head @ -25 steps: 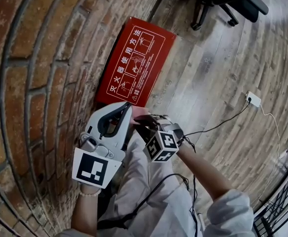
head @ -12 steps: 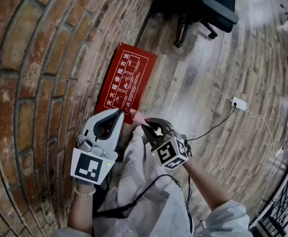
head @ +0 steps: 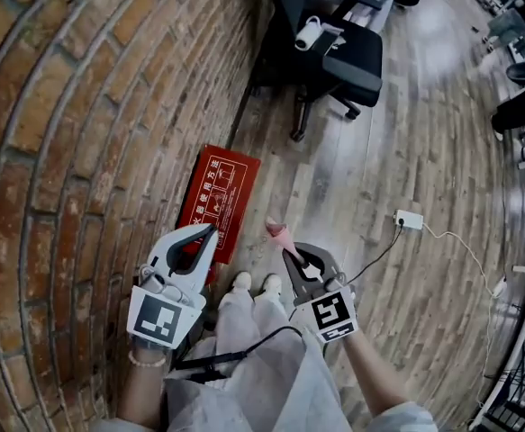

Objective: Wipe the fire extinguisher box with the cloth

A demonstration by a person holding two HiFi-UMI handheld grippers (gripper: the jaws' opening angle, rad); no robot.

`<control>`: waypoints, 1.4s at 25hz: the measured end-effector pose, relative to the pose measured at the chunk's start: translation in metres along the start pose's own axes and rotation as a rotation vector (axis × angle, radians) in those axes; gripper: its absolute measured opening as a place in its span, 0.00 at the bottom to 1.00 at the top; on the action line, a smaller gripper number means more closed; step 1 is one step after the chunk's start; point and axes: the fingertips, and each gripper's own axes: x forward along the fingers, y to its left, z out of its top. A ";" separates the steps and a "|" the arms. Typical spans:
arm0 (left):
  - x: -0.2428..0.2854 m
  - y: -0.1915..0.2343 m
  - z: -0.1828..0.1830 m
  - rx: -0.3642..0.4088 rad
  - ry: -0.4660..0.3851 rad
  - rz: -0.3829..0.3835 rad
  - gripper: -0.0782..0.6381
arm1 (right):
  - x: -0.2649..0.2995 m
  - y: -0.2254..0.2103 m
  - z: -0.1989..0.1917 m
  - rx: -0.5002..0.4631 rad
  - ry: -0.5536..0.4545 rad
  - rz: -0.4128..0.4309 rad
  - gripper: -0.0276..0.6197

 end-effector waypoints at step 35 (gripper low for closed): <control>-0.017 -0.034 0.072 -0.020 -0.081 -0.038 0.10 | -0.115 -0.045 0.092 0.146 -0.205 -0.283 0.08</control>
